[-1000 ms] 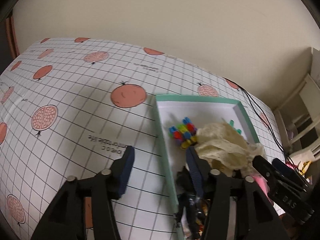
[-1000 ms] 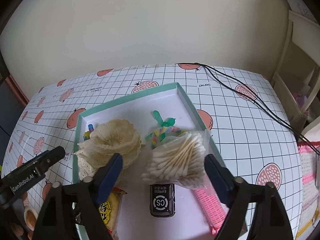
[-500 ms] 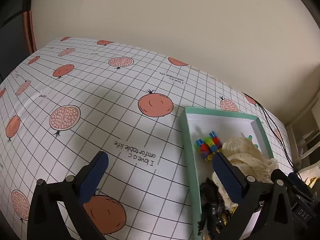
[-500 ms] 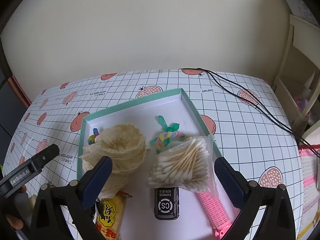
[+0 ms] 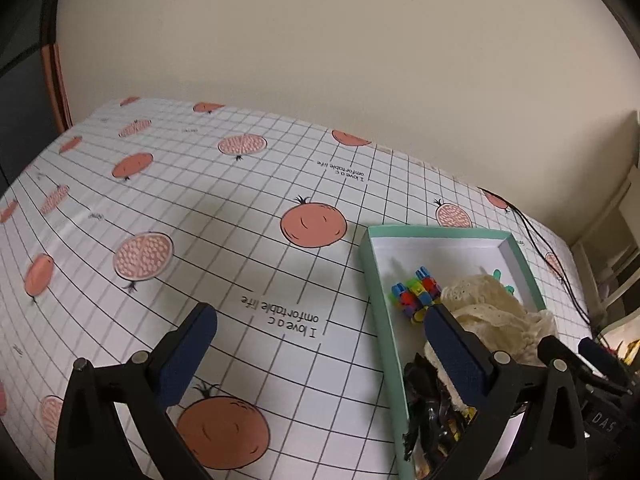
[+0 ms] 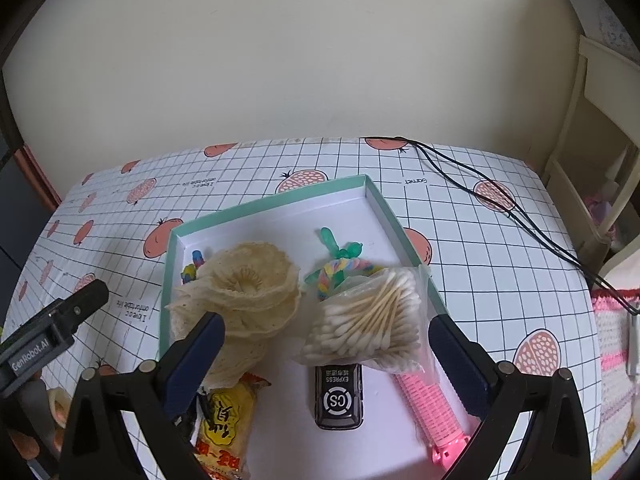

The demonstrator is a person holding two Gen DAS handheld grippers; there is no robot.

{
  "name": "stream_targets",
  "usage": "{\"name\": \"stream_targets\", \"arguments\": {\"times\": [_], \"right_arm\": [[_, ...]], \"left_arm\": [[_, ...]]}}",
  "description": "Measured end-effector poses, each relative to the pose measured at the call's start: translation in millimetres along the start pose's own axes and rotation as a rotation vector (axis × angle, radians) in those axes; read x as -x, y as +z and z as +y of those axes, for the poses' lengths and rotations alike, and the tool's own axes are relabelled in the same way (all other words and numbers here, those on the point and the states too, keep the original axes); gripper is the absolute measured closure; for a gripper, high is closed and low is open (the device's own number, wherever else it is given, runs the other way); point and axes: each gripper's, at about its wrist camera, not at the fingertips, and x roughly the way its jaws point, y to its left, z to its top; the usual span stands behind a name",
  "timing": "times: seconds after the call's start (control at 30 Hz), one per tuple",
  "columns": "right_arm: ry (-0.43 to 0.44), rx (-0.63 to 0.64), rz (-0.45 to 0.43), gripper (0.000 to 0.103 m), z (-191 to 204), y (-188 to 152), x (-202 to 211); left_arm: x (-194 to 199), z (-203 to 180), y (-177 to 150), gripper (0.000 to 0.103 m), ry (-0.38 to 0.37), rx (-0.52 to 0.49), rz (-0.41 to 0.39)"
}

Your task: Organize objects

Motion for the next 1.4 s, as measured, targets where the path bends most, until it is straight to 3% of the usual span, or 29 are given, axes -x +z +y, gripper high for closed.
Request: {"name": "stream_targets", "arguments": {"times": [0.43,0.73,1.03,1.4], "right_arm": [[-0.012,0.004,-0.018,0.0,12.3,-3.9,24.8],[-0.015,-0.001,-0.045,0.0,21.0,-17.6,60.5],[-0.004,0.004,-0.086,0.0,38.1,-44.1,101.0],[0.019,0.01,-0.111,0.0,53.9,-82.1,134.0]], "left_arm": [[28.5,5.3,-2.0,0.0,0.076,-0.042,-0.039],[59.0,15.0,-11.3,0.0,0.075,-0.019,-0.044],[109.7,20.3,-34.1,0.0,0.058,-0.057,-0.096],[135.5,36.7,-72.6,0.0,0.073,-0.099,-0.116]]}}
